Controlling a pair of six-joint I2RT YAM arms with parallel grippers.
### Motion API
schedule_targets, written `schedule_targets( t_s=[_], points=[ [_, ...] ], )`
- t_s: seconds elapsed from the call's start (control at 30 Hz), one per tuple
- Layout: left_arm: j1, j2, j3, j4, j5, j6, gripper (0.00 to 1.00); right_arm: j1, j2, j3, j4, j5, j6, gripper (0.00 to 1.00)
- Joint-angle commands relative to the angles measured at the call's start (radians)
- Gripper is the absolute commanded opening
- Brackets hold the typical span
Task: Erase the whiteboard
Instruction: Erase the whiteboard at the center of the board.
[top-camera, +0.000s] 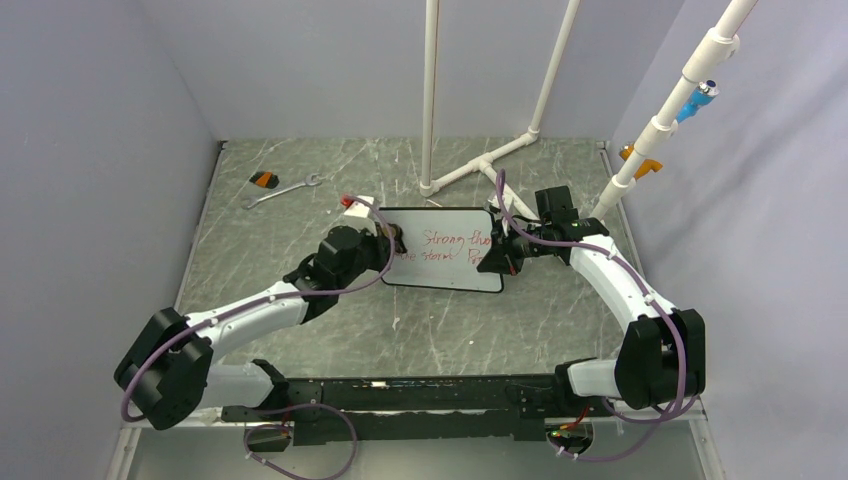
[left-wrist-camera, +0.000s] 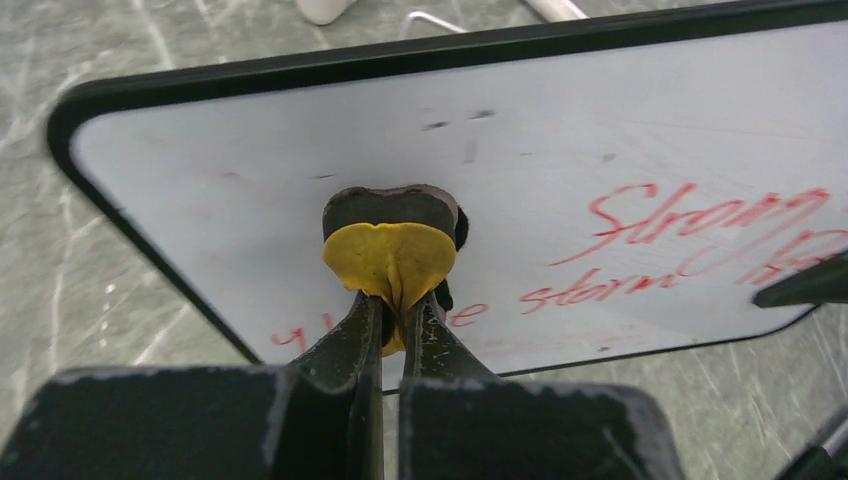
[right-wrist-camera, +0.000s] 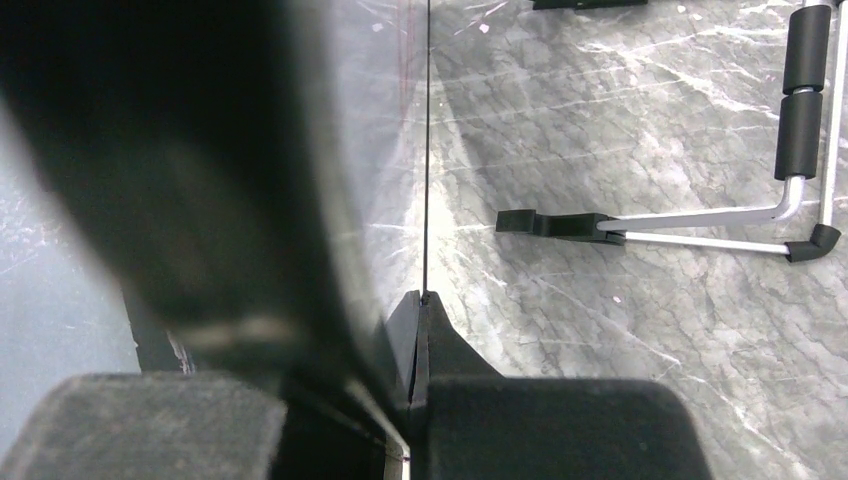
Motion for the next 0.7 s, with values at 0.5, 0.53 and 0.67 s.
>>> schedule_targets(
  t_s=[0.5, 0.53, 0.67],
  points=[
    [-0.104, 0.029, 0.029, 0.265, 0.148, 0.098, 0.00, 0.016, -0.006, -0.016, -0.092, -0.020, -0.049, 0.00],
    [-0.110, 0.036, 0.037, 0.266, 0.139, 0.108, 0.00, 0.016, -0.005, -0.016, -0.091, -0.019, -0.049, 0.00],
    [-0.109, 0.038, 0.028, 0.253, 0.040, 0.111, 0.00, 0.013, -0.021, -0.020, -0.090, -0.020, -0.047, 0.00]
  ],
)
